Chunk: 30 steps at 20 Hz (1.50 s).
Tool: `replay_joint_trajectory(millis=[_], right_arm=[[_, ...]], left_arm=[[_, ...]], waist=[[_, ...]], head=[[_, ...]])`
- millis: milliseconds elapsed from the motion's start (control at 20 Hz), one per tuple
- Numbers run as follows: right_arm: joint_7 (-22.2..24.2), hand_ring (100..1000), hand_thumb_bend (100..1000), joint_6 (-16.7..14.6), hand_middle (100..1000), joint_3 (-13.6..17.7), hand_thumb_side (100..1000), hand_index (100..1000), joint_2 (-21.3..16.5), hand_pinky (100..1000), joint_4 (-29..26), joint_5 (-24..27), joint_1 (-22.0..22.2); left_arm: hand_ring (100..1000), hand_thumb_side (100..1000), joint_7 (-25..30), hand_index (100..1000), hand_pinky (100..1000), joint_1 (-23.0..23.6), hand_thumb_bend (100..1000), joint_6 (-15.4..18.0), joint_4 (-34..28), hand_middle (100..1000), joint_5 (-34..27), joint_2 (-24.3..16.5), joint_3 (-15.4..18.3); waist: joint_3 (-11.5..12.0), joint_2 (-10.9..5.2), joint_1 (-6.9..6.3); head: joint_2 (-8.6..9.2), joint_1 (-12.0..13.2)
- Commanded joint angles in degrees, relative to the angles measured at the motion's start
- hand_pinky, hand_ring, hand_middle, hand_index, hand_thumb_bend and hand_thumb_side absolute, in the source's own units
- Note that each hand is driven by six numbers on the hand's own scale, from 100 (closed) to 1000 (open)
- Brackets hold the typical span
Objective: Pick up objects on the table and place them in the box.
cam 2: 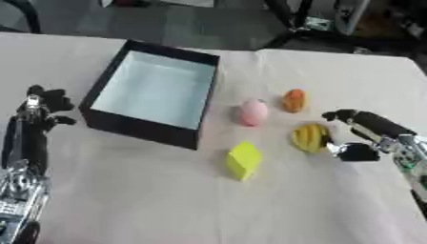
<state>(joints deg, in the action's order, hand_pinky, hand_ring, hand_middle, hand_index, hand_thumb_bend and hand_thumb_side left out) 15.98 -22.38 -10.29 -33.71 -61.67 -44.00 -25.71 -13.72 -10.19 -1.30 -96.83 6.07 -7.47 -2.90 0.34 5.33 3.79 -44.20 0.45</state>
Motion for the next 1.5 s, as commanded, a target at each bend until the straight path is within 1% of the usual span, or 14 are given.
replay_joint_trajectory(millis=[50, 200, 250, 300, 350, 400, 500, 550, 750, 850, 1050, 1150, 1250, 1500], right_arm=[[1.6, 912, 100, -1.65, 830, -0.25, 617, 910, -0.7, 836, 0.01, -0.93, -0.63], [3.72, 915, 100, -3.26, 834, -0.54, 547, 894, -0.64, 842, -0.64, -1.16, -0.42], [4.45, 917, 100, -3.69, 837, -0.61, 445, 872, -0.61, 847, -0.87, -1.31, -0.38], [5.16, 918, 100, -4.08, 837, -0.67, 414, 865, -0.59, 847, -1.1, -1.53, -0.35], [5.72, 918, 100, -4.35, 834, -0.66, 305, 831, -0.53, 849, -1.27, -1.72, -0.35], [6.06, 917, 100, -4.51, 833, -0.61, 291, 817, -0.48, 849, -1.41, -1.96, -0.36], [6.0, 914, 100, -4.63, 824, -0.45, 290, 738, -0.39, 848, -1.68, -2.42, -0.34], [5.61, 902, 100, -4.55, 802, -0.24, 284, 621, -0.37, 843, -1.88, -2.57, -0.36], [2.52, 870, 100, -3.05, 738, 1.19, 258, 380, -0.46, 823, -3.6, -2.37, -0.42], [0.79, 851, 100, -1.69, 696, 2.34, 240, 290, -0.65, 810, -5.17, -1.35, -0.46], [-3.37, 835, 100, 0.26, 645, 3.5, 210, 254, -2.05, 797, -9.93, 2.1, -0.02], [-8.96, 835, 100, 1.03, 633, 2.76, 202, 249, -3.57, 794, -11.9, 4.72, 0.39], [-12.29, 834, 100, 1.69, 621, 2.31, 198, 244, -5.08, 793, -13.8, 7.39, 0.21], [-13.05, 833, 100, 3.21, 613, 2.02, 199, 241, -8.54, 792, -18.72, 14.78, -2.09]], left_arm=[[637, 973, 0.15, 692, 514, -0.85, 100, 0.11, -0.93, 568, -0.22, -0.15, -0.02], [637, 973, 0.16, 692, 514, -0.83, 100, 0.11, -0.91, 568, -0.21, -0.17, -0.04], [637, 973, 0.17, 692, 514, -0.82, 100, 0.11, -0.91, 568, -0.21, -0.18, -0.04], [637, 973, 0.17, 692, 514, -0.82, 100, 0.11, -0.91, 568, -0.2, -0.18, -0.03], [637, 973, 0.17, 692, 514, -0.83, 100, 0.11, -0.91, 568, -0.21, -0.17, -0.04], [637, 973, 0.18, 692, 514, -0.84, 100, 0.12, -0.91, 568, -0.2, -0.17, -0.04], [638, 973, 0.16, 692, 514, -0.84, 100, 0.12, -0.92, 568, -0.2, -0.16, -0.02], [638, 973, 0.15, 692, 514, -0.82, 100, 0.12, -0.92, 568, -0.21, -0.17, -0.01], [638, 973, 0.11, 692, 515, -0.78, 100, 0.13, -0.92, 568, -0.24, -0.18, 0.02], [638, 973, 0.07, 692, 515, -0.77, 100, 0.13, -0.92, 569, -0.23, -0.17, 0.07], [639, 973, 0.01, 691, 515, -0.79, 100, 0.17, -0.97, 569, -0.19, -0.17, 0.16], [639, 973, 0.06, 691, 515, -0.84, 100, 0.19, -0.97, 569, -0.18, -0.18, 0.1], [639, 973, 0.1, 691, 515, -0.92, 100, 0.2, -0.98, 569, -0.17, -0.15, 0.08], [640, 972, 0.23, 691, 515, -1.27, 100, 0.2, -1.04, 569, -0.19, 0.1, -0.03]], waist=[[-0.01, -1.5, -0.88], [-0.04, -1.5, -0.85], [-0.04, -1.5, -0.85], [-0.05, -1.5, -0.85], [-0.05, -1.5, -0.86], [-0.05, -1.5, -0.87], [-0.06, -1.49, -0.87], [-0.08, -1.49, -0.87], [-0.18, -1.49, -0.85], [-0.2, -1.5, -0.85], [-0.2, -1.51, -0.76], [-0.11, -1.46, -0.69], [-0.01, -1.41, -0.7], [0.43, -1.17, -1.04]], head=[[0.08, -0.09], [0.08, -0.05], [0.08, -0.04], [0.08, -0.03], [0.08, -0.04], [0.08, -0.05], [0.08, -0.05], [0.08, -0.04], [0.08, 0.13], [0.08, 0.21], [0.08, 0.41], [0.08, 0.33], [0.08, 0.2], [0.08, -0.18]])
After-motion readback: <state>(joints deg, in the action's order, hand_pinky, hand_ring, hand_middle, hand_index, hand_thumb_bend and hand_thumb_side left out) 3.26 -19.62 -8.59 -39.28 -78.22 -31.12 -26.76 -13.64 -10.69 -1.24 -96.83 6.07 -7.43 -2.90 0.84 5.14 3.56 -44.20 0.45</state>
